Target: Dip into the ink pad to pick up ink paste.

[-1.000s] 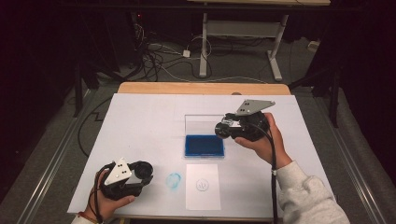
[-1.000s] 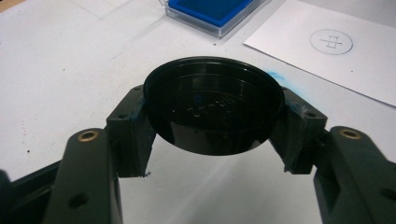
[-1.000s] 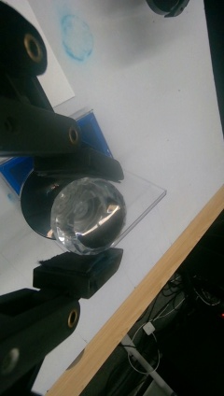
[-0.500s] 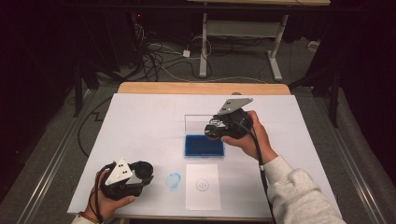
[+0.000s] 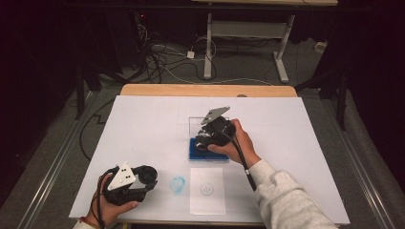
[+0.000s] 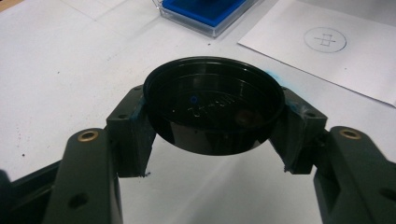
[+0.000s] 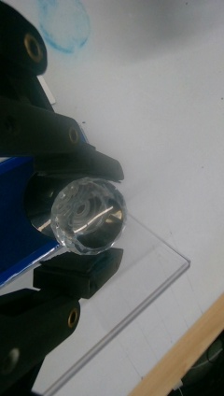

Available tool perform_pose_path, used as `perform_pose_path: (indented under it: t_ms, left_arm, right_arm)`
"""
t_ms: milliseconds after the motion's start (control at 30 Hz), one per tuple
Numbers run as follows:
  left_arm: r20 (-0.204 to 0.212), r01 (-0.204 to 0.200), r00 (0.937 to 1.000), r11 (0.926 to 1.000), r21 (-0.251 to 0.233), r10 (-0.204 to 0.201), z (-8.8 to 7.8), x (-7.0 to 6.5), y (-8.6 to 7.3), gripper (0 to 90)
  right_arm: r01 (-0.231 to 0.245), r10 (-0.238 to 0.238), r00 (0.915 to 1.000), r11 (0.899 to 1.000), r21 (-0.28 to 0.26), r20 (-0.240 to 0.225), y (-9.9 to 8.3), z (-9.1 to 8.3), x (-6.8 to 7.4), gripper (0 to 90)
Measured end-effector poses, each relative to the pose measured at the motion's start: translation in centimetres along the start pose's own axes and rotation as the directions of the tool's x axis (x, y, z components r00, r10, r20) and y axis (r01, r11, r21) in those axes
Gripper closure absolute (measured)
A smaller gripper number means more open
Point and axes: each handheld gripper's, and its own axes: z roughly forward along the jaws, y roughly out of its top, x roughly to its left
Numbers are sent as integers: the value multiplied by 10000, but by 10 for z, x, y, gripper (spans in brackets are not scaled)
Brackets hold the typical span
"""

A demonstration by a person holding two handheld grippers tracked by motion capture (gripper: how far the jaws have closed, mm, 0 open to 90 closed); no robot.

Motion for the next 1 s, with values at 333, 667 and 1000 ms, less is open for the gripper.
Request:
perform_pose_path:
  t_ms: [333, 667, 1000]
  left_arm:
    - [84, -24, 10000, 10000, 41, 24, 1, -1, 0, 370]
    - [101, -7, 9999, 10000, 45, 7, 1, 0, 1, 370]
    - [135, -12, 9999, 9999, 135, 10, 2, 0, 0, 370]
  right_arm:
    - [0, 3, 10000, 9990, 439, -70, -3, 25, 3, 574]
    - [21, -16, 10000, 9986, 520, -94, -4, 26, 3, 573]
    - [34, -26, 9999, 9987, 516, -152, -5, 26, 4, 573]
